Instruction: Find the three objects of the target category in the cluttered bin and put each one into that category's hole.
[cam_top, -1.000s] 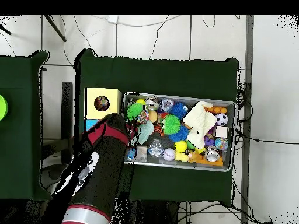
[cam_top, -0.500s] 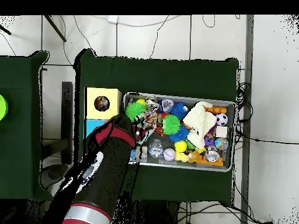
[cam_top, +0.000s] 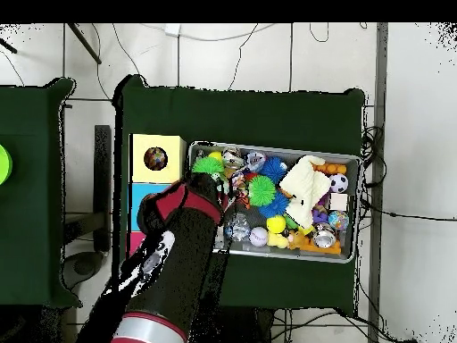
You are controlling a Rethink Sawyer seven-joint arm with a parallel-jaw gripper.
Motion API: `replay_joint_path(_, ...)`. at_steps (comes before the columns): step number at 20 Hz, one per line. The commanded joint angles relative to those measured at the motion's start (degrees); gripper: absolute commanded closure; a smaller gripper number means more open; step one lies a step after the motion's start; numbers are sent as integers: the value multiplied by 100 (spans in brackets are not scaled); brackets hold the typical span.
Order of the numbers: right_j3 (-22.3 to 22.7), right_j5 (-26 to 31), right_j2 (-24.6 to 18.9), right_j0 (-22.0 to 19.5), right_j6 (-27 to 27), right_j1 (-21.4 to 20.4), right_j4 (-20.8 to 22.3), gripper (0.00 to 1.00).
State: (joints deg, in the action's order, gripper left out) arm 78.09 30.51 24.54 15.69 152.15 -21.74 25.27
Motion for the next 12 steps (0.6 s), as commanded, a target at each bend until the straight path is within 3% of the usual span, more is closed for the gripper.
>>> replay_joint_path(1,347,-1067,-395,-600,59,-27,246,0)
replay_joint_path(6,559,-2022,-542,-1118,43,212,450,0)
replay_joint_path(12,263,-2177,134,-586,550,929,368,0)
